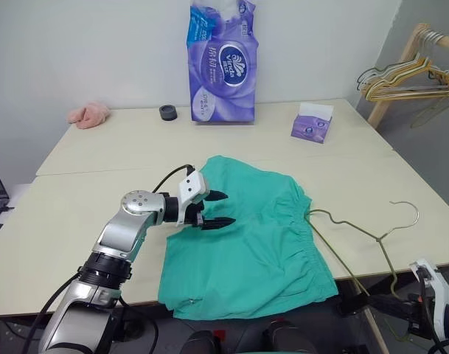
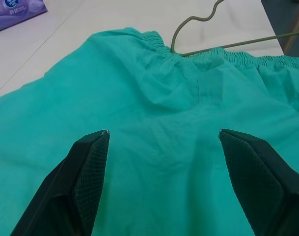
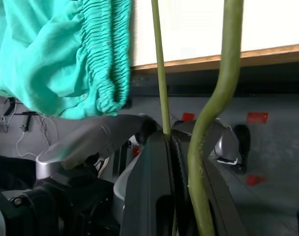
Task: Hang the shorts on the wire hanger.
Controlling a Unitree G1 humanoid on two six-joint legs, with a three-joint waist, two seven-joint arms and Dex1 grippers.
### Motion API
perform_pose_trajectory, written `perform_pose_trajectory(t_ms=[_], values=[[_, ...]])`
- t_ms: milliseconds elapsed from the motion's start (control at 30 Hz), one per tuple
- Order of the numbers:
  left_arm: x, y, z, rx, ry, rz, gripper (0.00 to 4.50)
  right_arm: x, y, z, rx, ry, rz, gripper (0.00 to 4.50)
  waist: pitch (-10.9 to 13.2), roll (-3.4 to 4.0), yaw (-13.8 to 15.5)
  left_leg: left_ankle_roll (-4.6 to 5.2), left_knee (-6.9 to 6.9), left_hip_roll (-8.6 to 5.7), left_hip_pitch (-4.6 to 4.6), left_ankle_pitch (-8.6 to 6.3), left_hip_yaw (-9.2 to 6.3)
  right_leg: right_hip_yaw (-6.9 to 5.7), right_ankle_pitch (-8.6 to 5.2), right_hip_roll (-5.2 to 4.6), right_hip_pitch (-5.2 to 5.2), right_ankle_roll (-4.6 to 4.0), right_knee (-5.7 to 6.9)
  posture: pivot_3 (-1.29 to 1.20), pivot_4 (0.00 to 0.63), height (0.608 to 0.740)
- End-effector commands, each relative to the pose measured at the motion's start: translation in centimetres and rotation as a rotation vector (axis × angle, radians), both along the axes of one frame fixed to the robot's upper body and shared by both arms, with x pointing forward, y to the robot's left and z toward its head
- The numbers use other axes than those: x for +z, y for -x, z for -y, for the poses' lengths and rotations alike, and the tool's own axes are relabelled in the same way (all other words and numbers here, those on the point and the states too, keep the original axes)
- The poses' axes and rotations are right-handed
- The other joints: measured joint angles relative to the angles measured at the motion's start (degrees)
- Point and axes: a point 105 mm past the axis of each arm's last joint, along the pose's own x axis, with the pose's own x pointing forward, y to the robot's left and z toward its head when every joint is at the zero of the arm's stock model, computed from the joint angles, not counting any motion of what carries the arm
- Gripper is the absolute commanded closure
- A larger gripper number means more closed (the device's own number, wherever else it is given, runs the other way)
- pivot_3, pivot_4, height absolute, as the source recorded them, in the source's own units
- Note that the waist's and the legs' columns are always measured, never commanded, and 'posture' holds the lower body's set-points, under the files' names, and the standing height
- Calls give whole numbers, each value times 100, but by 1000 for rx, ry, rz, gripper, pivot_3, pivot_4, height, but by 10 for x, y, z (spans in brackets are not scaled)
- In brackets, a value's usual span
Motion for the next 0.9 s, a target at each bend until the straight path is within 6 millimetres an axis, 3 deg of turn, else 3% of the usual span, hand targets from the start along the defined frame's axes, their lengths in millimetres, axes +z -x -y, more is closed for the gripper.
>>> perform_pose_trajectory(t_ms=[33,200,567,900], values=[[27,-5,2,4,83,90,728,8,-1,-11,40,-64,-1,4500,1,-2,0,0,0,1,0,0,-1,0,0,0,0,0,0,-153,52,740],[29,-4,-1,-2,87,95,728,10,-5,-18,55,-105,-18,4500,1,-2,-2,0,-1,1,0,0,-1,-1,0,0,-1,0,0,-153,52,740],[23,-9,-10,18,40,114,728,16,-39,-17,29,-121,25,4500,3,-3,16,1,-1,0,-4,0,-3,-3,0,0,-1,0,-2,-147,54,740],[22,-9,-11,22,39,110,728,10,-45,-34,161,-17,83,4500,4,-4,0,1,-1,0,-3,-1,-1,0,0,-1,-3,0,-2,-144,57,740]])
